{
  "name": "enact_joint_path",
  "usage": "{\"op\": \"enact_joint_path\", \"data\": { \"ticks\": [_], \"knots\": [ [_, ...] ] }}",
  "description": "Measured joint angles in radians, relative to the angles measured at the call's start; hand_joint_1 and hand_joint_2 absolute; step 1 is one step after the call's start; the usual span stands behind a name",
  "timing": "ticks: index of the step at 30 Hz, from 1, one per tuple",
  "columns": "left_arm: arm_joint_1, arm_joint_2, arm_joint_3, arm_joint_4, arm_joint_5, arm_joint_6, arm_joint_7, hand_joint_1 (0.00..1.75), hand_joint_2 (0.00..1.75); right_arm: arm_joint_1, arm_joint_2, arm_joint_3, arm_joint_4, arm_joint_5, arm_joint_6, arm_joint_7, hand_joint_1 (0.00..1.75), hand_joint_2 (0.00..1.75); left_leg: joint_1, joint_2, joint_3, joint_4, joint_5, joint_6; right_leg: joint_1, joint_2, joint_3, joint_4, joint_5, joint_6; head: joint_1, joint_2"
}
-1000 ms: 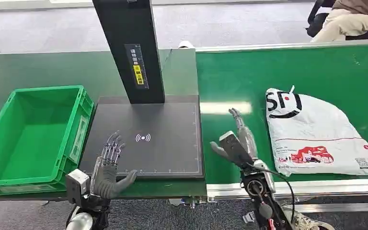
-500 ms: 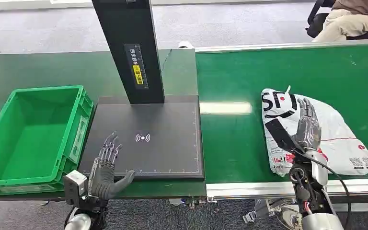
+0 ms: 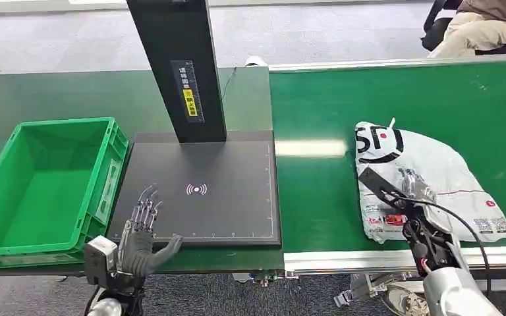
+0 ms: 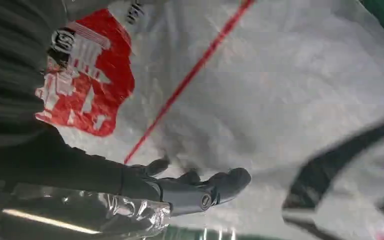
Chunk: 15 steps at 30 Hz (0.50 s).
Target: Moved the parcel from conveyor to table for the left to box.
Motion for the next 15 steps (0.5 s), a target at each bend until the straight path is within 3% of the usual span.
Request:
{"op": "enact_joint_path", "data": {
  "ticks": [11, 12, 15],
  "knots": [
    [0.002, -0.013, 0.000, 0.000, -0.022, 0.002, 0.004, 0.00, 1.75, 0.010, -0.029, 0.044, 0.029, 0.047, 0.036, 0.090, 0.02, 1.75, 0.000, 0.000, 0.001, 0.000, 0.000, 0.000, 0.000, 0.000, 0.001, 0.000, 0.000, 0.000, 0.000, 0.000],
    [0.002, -0.013, 0.000, 0.000, -0.024, 0.001, 0.005, 0.00, 1.75, 0.012, -0.030, 0.046, 0.029, 0.050, 0.041, 0.090, 1.50, 1.75, 0.000, 0.000, 0.001, 0.000, 0.000, 0.000, 0.000, 0.000, 0.001, 0.000, 0.000, 0.000, 0.000, 0.000],
    [0.001, -0.016, -0.001, 0.000, -0.026, 0.001, 0.005, 0.00, 1.75, 0.018, -0.032, 0.051, 0.029, 0.053, 0.050, 0.087, 1.50, 1.75, 0.000, 0.000, 0.001, 0.000, 0.000, 0.000, 0.000, 0.000, 0.001, 0.000, 0.000, 0.000, 0.000, 0.000]
  ]
}}
